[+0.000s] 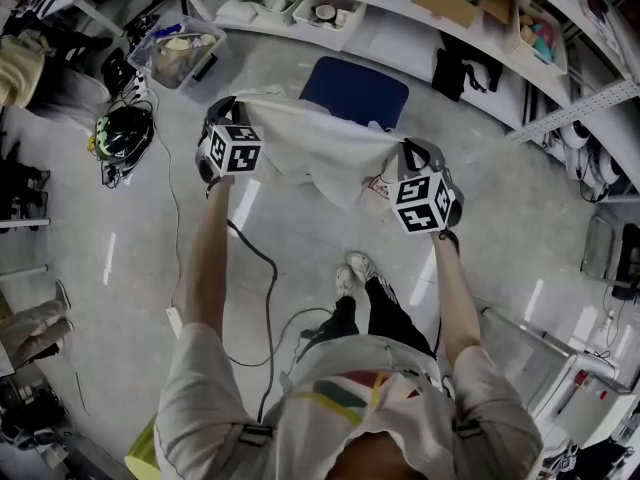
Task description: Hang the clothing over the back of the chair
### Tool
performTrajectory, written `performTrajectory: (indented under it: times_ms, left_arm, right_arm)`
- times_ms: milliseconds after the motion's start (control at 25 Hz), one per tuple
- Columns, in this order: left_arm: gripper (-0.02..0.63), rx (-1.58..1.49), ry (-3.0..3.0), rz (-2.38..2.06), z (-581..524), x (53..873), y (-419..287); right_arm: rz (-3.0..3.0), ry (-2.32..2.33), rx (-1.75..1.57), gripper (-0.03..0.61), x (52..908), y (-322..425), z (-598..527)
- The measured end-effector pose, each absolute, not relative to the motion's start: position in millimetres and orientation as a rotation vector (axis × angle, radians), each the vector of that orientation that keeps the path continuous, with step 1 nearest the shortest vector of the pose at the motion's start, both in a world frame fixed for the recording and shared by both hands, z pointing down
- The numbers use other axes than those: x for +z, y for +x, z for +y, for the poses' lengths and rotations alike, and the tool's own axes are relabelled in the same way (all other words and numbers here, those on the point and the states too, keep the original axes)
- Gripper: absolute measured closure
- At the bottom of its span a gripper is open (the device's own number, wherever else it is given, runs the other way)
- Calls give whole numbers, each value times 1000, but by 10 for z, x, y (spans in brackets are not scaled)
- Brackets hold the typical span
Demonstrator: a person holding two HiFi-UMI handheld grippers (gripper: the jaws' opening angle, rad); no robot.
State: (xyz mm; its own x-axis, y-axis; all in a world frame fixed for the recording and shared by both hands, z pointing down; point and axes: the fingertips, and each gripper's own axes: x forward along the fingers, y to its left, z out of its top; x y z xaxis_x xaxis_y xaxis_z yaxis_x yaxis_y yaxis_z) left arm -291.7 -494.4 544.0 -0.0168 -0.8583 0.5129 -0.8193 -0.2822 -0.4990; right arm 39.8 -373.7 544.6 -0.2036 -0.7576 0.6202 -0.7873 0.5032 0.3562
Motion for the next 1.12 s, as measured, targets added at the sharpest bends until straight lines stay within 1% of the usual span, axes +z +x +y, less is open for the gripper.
performTrajectory:
  times_ms: [320,640,880,1000,1080,1120]
  left_arm:
    - [600,-1343,-2193,1805,-4737,5918,-2983]
    - [600,-1468,-2186,1773,-4681,6267,-3020]
    - [600,-1464,-2201,1821,-4625,6384,-3004]
    - [598,-1404,-2223,1888,-4617,6369,-3017]
    - [595,-1370,-2236,1944,-4605,6354,-3016]
    - [578,-1363,-2235,1965,-4595,6350,-3020]
  right_arm:
    - [-1951,1192,117,571,5865,341,-3583]
    - [-1936,1137,115,571,6139,293,-3570]
    - [-1926,1140,129,571,6261,266,-3548]
    - [-1945,1177,155,569,6260,265,-3553]
    - [-1963,1213,185,557,6228,287,-3560]
    - [-1972,1226,199,551,6211,296,-3557]
